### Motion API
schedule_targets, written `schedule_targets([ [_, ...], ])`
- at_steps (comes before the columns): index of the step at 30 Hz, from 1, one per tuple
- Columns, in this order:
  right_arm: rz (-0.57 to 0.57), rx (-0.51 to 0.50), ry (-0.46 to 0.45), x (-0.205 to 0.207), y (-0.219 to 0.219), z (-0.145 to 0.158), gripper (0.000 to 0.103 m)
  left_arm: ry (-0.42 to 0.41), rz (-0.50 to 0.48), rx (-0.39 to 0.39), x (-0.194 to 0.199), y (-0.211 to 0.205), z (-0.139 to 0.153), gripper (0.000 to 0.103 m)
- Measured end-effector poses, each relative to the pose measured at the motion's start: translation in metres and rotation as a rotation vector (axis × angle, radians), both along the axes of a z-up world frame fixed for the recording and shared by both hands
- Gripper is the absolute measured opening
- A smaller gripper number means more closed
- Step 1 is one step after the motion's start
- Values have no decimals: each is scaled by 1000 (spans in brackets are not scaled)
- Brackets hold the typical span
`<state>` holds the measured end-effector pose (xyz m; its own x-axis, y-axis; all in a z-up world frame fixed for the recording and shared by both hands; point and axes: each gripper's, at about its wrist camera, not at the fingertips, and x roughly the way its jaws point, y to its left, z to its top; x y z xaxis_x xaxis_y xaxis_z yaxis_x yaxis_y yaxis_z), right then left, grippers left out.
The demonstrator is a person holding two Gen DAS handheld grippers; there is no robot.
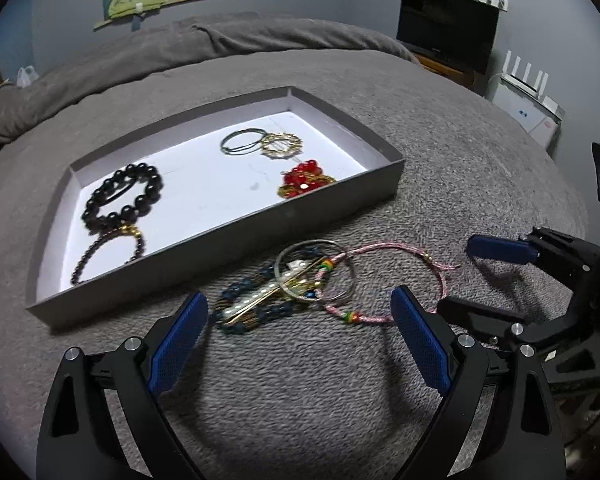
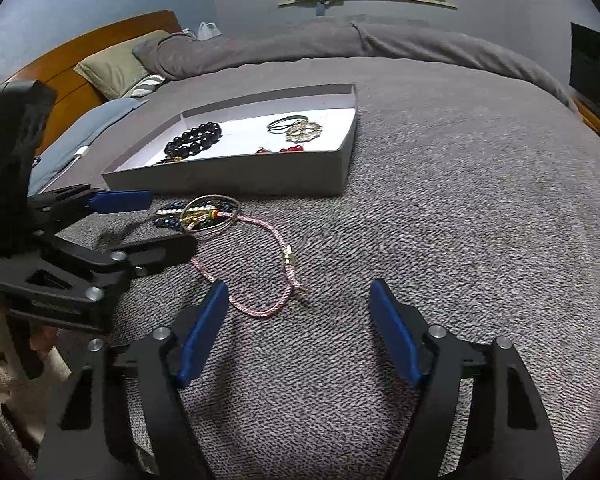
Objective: Organize jewelry
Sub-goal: 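Move both tools back to the jewelry pile beside the tray, then grasp the silver bangle with the left tool while the right tool grasps the pink cord bracelet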
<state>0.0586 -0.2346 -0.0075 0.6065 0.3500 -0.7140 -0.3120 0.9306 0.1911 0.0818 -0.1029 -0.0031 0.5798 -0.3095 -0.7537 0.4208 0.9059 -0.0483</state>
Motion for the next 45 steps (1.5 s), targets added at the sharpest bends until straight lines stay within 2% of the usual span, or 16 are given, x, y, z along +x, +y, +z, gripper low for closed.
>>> schedule_targets([
  [3,9,9,11,0,1,-3,59,-16,-7,-11,1,-4,-1,90],
  [7,13,23,12,0,0,-4,48,-29,-21,-16,5,-8,0,79],
  [10,11,40,20,1,-2,-5,46,-28,-27,3,10,-12,-3,69],
  [13,16,51,23,2,-1,-5,42,-34,-23,16,12,-14,-5,66],
  [18,31,54,22,6,6,-6,40,-42,-35,26,12,-14,-5,54],
  [20,32,54,24,10,8,-6,34,-43,-40,32,11,-14,-4,49],
  [24,17,38,27,14,10,-9,23,-43,-49,27,9,-12,-3,49],
  [26,5,33,25,14,9,-9,13,-44,-54,25,8,-11,-2,49],
  [29,-9,42,30,15,5,-8,6,-55,-63,19,4,-9,2,49],
  [39,-14,44,-20,7,5,13,5,-105,-69,-40,-12,10,30,49],
  [45,-34,64,-91,2,-4,46,5,-141,-28,-74,-14,34,50,49],
])
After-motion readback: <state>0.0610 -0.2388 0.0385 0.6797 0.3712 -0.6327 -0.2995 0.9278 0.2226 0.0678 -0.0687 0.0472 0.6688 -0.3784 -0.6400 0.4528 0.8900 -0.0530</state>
